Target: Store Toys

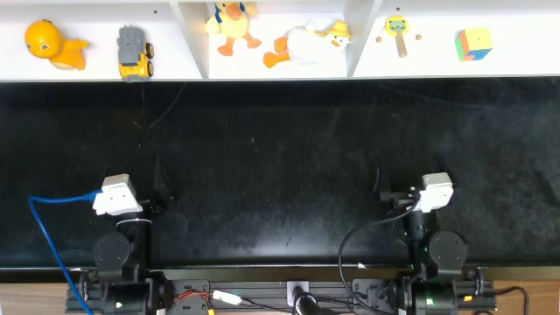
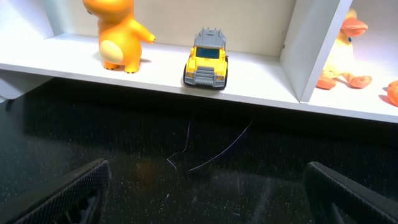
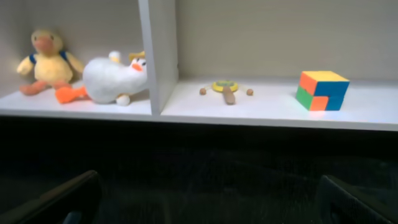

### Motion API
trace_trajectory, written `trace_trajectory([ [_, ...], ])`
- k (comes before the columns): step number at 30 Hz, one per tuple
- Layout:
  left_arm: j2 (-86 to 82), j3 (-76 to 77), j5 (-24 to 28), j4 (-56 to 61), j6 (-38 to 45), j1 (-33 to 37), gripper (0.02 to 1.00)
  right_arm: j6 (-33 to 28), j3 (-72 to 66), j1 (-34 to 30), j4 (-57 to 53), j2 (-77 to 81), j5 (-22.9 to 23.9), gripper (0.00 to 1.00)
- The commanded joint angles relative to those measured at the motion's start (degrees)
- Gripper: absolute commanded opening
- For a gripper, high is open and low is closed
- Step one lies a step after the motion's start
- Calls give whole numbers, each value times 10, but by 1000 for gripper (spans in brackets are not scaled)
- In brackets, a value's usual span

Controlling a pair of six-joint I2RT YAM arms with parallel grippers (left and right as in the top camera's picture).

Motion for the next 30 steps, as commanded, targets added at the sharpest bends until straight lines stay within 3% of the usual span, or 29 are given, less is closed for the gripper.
trace_trajectory([
  [1, -7, -5, 7, 1, 10, -1, 998, 75, -7, 6, -2, -13, 50, 998],
  [30, -7, -5, 7, 1, 10, -1, 998, 100, -7, 6, 0, -13, 46, 996],
])
